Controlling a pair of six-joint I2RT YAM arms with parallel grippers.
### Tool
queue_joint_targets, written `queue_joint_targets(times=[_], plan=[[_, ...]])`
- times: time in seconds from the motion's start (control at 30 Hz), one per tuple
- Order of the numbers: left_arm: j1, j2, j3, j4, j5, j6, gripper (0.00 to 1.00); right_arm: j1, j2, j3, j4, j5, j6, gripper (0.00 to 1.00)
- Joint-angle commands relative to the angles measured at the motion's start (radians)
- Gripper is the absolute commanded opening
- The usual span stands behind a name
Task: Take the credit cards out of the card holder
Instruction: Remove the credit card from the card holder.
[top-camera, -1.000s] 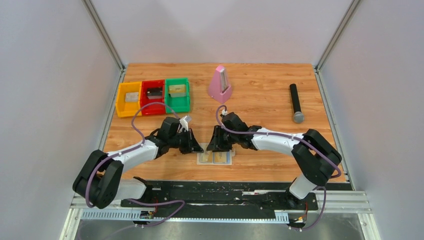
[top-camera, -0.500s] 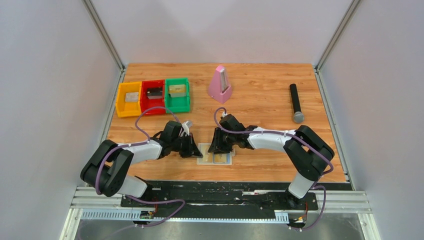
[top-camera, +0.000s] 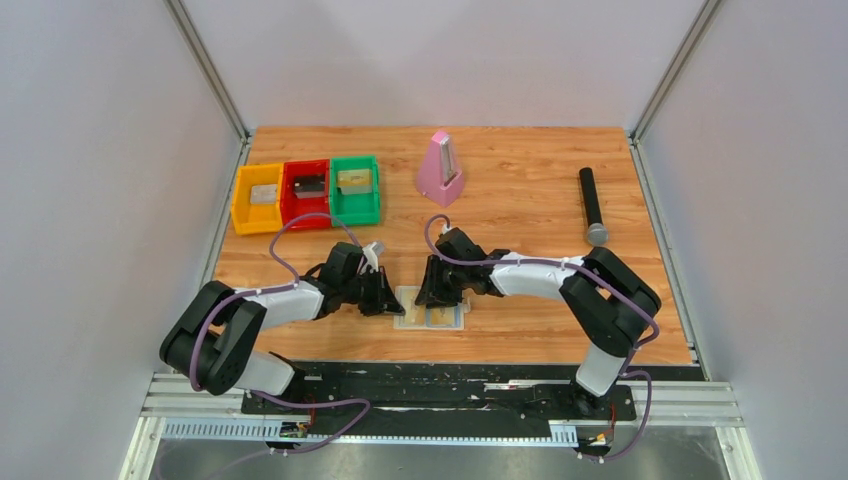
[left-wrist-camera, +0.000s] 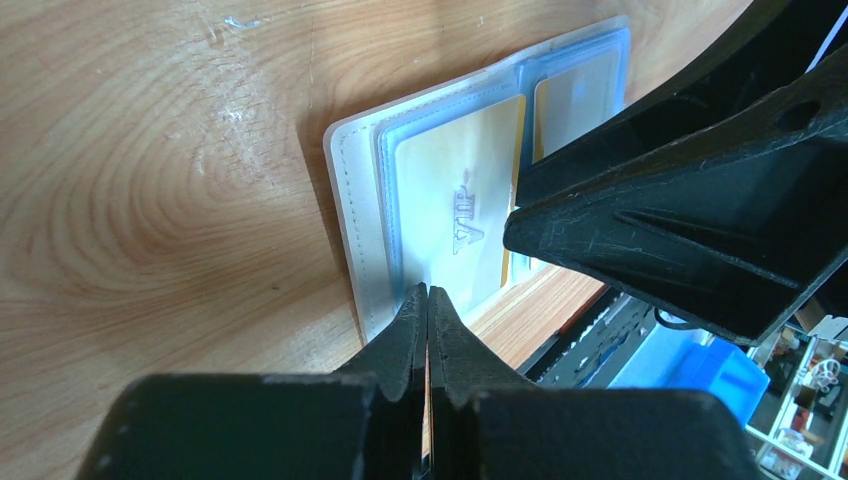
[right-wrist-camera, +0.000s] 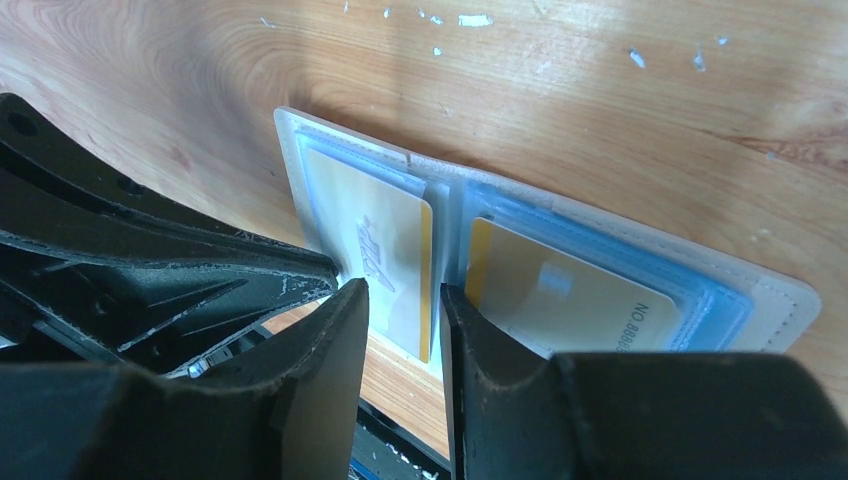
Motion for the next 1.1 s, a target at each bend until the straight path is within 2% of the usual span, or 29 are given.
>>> queue_joint_targets(times=[0.0, 0.1, 0.23, 0.47, 0.57, 0.67, 0.77, 0.8, 0.9, 1.07], plan=[[0.001, -0.015, -0.017, -0.007, -0.037, 0.034, 0.01, 0.003, 0.018, 0.022, -0.001, 0.026, 0.001, 0.34], [0.001, -0.018, -0.019, -0.005, -0.036, 0.031, 0.01, 0.002, 0.021, 0.005, 0.036, 0.011, -0.010, 0.33], [0.001, -0.018, -0.023, -0.002, -0.038, 0.030, 0.01, 0.002, 0.012, -0.020, 0.085, -0.014, -0.025, 0.28], [0.001, -0.021, -0.021, -0.018, -0.051, 0.029, 0.00, -0.010, -0.023, -0.072, 0.126, -0.029, -0.052, 0.06], [0.001, -0.019, -0.016, -0.035, -0.060, 0.034, 0.00, -0.025, -0.047, -0.107, 0.150, -0.057, -0.071, 0.00], [0.001, -0.012, -0.012, -0.043, -0.069, 0.042, 0.00, -0.048, -0.063, -0.138, 0.214, -0.110, -0.091, 0.02], [0.002, -0.009, -0.011, -0.048, -0.071, 0.047, 0.00, -0.058, -0.072, -0.145, 0.225, -0.130, -0.105, 0.15], [0.001, -0.009, -0.010, -0.047, -0.072, 0.047, 0.00, -0.058, -0.073, -0.146, 0.232, -0.137, -0.108, 0.15], [0.001, -0.008, -0.006, -0.047, -0.072, 0.046, 0.00, -0.059, -0.068, -0.158, 0.261, -0.155, -0.107, 0.01], [0.001, -0.003, -0.006, -0.051, -0.076, 0.048, 0.00, -0.061, -0.073, -0.172, 0.283, -0.171, -0.112, 0.00]])
